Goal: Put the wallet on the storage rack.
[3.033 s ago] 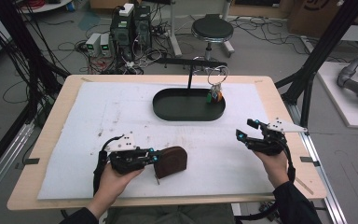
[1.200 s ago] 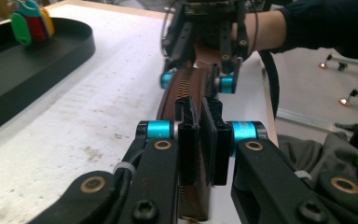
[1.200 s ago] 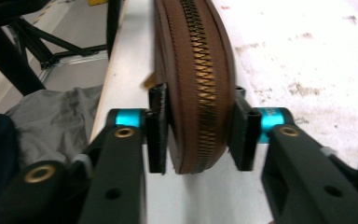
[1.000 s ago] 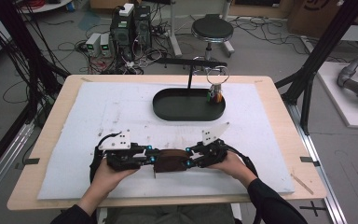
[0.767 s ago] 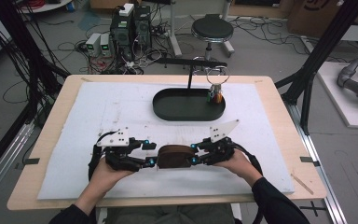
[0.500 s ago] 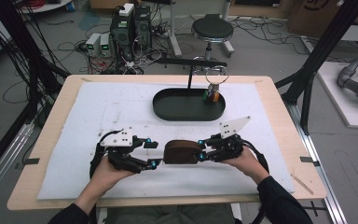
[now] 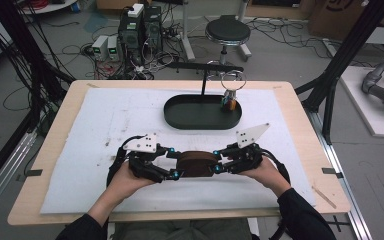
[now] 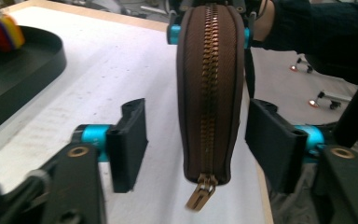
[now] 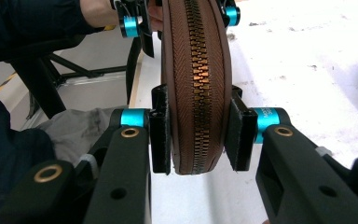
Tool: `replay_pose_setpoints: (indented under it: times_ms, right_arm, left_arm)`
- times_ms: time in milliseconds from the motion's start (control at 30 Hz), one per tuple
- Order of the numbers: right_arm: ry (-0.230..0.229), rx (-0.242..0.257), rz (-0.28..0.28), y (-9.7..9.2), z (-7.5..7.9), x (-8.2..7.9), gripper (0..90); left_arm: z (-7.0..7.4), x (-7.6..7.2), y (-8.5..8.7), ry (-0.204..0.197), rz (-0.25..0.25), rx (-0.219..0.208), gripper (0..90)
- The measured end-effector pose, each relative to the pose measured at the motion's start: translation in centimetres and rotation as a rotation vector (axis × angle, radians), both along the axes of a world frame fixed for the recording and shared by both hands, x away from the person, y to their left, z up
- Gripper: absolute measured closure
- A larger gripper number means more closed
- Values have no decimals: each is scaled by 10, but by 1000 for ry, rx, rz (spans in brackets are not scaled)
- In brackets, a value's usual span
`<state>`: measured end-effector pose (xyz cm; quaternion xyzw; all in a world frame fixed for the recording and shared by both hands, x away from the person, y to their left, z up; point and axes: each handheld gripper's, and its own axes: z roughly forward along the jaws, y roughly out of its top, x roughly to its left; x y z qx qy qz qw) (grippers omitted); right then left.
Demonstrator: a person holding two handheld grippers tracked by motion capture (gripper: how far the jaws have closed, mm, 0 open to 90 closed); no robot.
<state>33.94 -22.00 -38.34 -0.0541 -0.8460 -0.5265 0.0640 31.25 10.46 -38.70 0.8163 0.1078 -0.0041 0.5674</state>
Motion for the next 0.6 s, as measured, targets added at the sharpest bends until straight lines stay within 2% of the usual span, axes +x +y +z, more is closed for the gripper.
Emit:
replay_pose_setpoints:
  times_ms: [367,600]
  right_arm:
    - [0,-5,5,2,2,1,678]
    - [0,-13,7,2,3,1,674]
  left_arm:
    - [0,0,-6,-12,-43,-17,561]
    - [-1,1,-6,-11,-46,-22,625]
